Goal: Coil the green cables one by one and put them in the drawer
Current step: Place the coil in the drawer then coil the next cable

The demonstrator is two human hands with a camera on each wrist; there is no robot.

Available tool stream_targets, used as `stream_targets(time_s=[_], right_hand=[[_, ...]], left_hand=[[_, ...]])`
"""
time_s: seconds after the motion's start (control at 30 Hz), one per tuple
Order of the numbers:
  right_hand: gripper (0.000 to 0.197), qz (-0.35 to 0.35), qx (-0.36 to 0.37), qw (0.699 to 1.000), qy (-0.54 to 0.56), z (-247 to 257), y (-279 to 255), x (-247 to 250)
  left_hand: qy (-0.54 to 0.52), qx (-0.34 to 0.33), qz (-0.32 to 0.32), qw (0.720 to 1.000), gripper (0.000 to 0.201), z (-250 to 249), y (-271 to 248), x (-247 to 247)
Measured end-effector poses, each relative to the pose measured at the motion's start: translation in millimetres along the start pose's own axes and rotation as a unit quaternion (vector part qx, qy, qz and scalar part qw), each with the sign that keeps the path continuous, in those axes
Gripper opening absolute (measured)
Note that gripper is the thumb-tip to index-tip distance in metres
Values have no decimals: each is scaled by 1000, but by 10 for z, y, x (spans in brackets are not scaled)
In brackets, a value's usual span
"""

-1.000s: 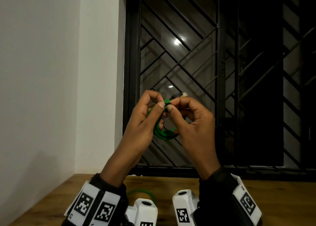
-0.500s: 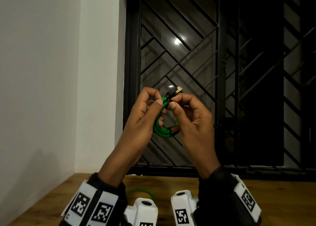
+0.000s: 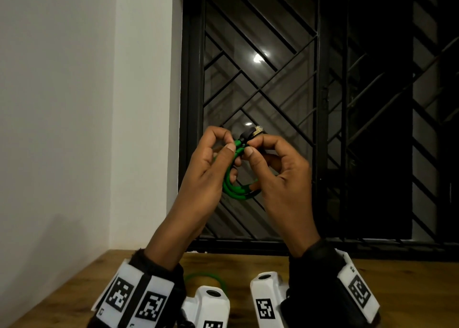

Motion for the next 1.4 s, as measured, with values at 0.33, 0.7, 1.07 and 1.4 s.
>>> stream_targets(time_s=[0.33,0.7,1.07,1.4], right_hand=[[8,-3,6,999,-44,65,-6,2],[8,-7,9,996,-85,118,-8,1],[7,-34,29,999,-30,190,-47,8],[14,-41,24,999,13,143,-33,85]], left_hand=[[-7,5,6,1000,9,27,0,-14],[35,-1,16,999,10,7,-3,-30],[-10,-9,18,1000,10,-29,7,-17],[-19,-5,40,999,10,-3,14,-80]])
Point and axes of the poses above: each hand's wrist, its own y-axis towards the middle knuckle, its own x-axis out of the back of the hand, z = x × y, the point moved 10 cm from there along y, towards the middle knuckle, and after that the axes turned 14 degrees about z, right-handed, at the moved point
